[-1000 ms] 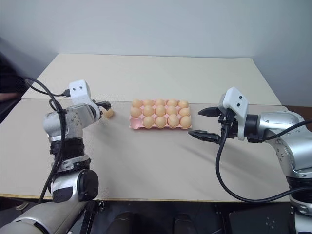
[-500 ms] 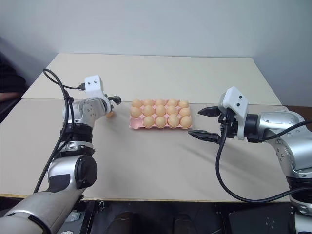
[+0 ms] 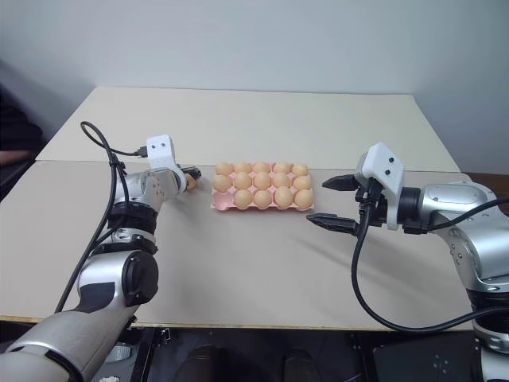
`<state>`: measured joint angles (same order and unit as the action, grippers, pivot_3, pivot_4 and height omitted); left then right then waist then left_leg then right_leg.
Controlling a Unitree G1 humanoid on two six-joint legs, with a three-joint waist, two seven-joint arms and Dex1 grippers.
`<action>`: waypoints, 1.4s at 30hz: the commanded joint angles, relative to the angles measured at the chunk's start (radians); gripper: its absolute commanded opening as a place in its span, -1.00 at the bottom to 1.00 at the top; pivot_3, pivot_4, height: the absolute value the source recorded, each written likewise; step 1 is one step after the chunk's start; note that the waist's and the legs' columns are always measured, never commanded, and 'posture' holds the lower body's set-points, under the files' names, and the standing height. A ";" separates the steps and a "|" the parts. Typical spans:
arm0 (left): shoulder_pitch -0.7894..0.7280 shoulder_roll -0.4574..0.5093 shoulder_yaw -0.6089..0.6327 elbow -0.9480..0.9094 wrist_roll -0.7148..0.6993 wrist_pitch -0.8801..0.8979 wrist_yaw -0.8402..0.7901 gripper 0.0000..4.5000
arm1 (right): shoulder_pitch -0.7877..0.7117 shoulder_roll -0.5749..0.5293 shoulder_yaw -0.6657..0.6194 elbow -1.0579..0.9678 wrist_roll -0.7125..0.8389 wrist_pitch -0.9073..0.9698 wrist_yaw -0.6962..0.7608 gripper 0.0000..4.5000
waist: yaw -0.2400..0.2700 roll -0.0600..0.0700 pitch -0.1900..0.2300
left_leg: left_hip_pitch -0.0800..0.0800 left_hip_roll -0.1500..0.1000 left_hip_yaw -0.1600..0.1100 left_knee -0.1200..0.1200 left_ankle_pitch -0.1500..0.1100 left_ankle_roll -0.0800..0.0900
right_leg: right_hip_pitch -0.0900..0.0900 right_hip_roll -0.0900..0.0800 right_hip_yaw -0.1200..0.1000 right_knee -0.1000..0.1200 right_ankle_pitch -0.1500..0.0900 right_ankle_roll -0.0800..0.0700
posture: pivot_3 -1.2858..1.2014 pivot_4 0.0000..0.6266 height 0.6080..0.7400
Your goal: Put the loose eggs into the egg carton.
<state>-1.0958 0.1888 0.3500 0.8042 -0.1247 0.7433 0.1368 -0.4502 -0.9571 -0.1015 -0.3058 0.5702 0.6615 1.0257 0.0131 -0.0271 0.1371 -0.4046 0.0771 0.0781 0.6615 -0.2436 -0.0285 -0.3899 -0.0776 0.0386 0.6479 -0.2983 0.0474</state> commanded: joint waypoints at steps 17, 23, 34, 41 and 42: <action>-0.021 0.021 -0.091 0.215 0.015 -0.217 -0.051 -0.20 | -0.017 -0.031 -0.044 -0.032 0.016 0.005 0.009 1.00 | 0.008 0.001 0.000 | 0.002 0.000 0.000 0.001 0.000 0.000 | 0.002 0.000 0.000 0.000 0.000 0.000 | 0.03 -0.52 1.00; 0.097 0.040 -0.172 -0.146 0.004 -0.077 -0.148 -0.21 | -0.002 -0.039 -0.057 -0.042 0.020 0.006 0.005 1.00 | 0.005 0.001 0.000 | 0.001 0.000 0.000 0.001 0.001 -0.001 | 0.001 0.000 0.000 0.001 0.000 0.000 | 0.03 -0.52 1.00; 0.485 0.352 -0.189 -0.935 -0.314 0.175 -0.684 -0.21 | 0.036 -0.023 -0.078 -0.062 0.016 0.003 -0.027 1.00 | -0.006 0.001 -0.001 | 0.005 0.001 0.001 0.000 0.002 -0.003 | 0.002 0.000 0.001 -0.001 0.000 0.000 | 0.03 -0.52 1.00; 0.482 0.284 -0.289 -0.880 -0.301 0.022 -0.779 -0.21 | 0.067 -0.021 -0.109 -0.091 0.027 0.005 -0.043 1.00 | 0.009 0.001 -0.001 | 0.000 0.001 0.000 0.001 -0.003 0.006 | 0.001 0.000 0.001 0.000 0.000 0.000 | 0.03 -0.52 1.00; 0.467 0.273 -0.310 -0.849 -0.282 -0.002 -0.781 -0.21 | 0.072 -0.020 -0.113 -0.096 0.029 0.006 -0.046 1.00 | 0.009 0.001 -0.001 | 0.000 0.001 0.000 0.001 -0.003 0.005 | 0.001 0.000 0.001 0.000 0.000 0.000 | 0.03 -0.52 1.00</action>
<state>-0.5971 0.4620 0.0529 -0.0575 -0.4257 0.7957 -0.6286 -0.3754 -0.9714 -0.1677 -0.3658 0.5755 0.6678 0.9863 0.0225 -0.0258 0.1364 -0.4048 0.0777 0.0786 0.6629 -0.2465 -0.0234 -0.3890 -0.0775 0.0395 0.6475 -0.2984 0.0474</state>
